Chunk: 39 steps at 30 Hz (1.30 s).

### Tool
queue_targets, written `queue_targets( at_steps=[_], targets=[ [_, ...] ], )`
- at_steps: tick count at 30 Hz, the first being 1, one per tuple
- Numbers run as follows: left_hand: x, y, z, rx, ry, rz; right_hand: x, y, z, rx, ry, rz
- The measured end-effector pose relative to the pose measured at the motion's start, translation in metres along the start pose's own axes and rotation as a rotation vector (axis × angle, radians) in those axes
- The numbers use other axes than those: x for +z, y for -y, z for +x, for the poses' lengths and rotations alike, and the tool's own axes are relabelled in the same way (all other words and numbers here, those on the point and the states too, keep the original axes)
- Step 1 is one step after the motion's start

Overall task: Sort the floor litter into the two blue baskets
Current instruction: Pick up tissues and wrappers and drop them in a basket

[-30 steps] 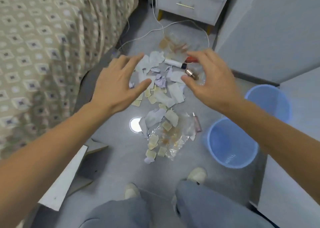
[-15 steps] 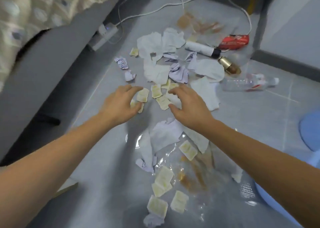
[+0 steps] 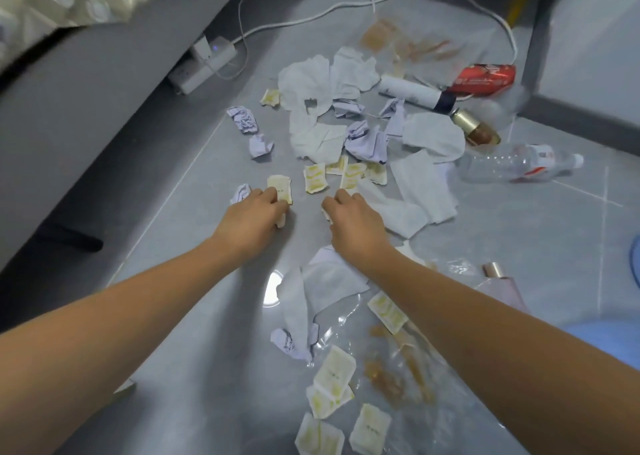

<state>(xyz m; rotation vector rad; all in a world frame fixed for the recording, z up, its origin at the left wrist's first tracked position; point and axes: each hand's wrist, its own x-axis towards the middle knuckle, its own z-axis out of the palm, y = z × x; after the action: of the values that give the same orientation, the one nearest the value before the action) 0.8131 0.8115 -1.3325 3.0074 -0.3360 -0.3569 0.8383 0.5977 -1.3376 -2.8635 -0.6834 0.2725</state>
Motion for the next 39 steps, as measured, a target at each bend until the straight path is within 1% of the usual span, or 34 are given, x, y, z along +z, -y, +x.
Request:
queue_targets(
  at_steps=[3,7,11,15,19,25,28,31,33,35,38,39],
  targets=[
    [0.0,-0.004,-0.006,0.009,-0.054,-0.012,-0.002,-0.001,-0.006,-0.015,-0.036,-0.017],
    [-0.011,-0.01,-0.006,0.059,-0.157,-0.019,-0.006,-0.008,-0.007,-0.027,-0.25,0.023],
    [-0.05,-0.031,-0.004,0.126,-0.256,-0.052,-0.037,-0.01,-0.019,-0.024,-0.391,0.159],
    [-0.095,-0.071,0.008,0.221,-0.312,-0.077,-0.083,-0.024,-0.044,0.043,-0.459,0.264],
    [-0.138,-0.134,0.028,0.381,-0.331,-0.12,-0.132,-0.051,-0.085,0.156,-0.525,0.316],
    [-0.19,-0.271,0.043,0.757,-0.356,-0.177,-0.212,-0.109,-0.198,0.377,-0.719,0.268],
    [-0.204,-0.342,0.035,0.909,-0.395,-0.224,-0.239,-0.135,-0.265,0.532,-0.784,0.234],
    [-0.201,-0.399,0.021,1.03,-0.367,-0.279,-0.247,-0.155,-0.323,0.697,-0.844,0.243],
    [-0.188,-0.428,0.013,1.05,-0.325,-0.3,-0.242,-0.166,-0.352,0.791,-0.853,0.228],
    [-0.174,-0.446,0.007,1.057,-0.288,-0.291,-0.232,-0.173,-0.369,0.86,-0.805,0.22],
    [-0.164,-0.45,0.005,1.026,-0.243,-0.276,-0.22,-0.175,-0.373,0.876,-0.701,0.179],
    [-0.165,-0.444,0.006,1.004,-0.248,-0.282,-0.218,-0.173,-0.369,0.86,-0.695,0.168]
  ],
)
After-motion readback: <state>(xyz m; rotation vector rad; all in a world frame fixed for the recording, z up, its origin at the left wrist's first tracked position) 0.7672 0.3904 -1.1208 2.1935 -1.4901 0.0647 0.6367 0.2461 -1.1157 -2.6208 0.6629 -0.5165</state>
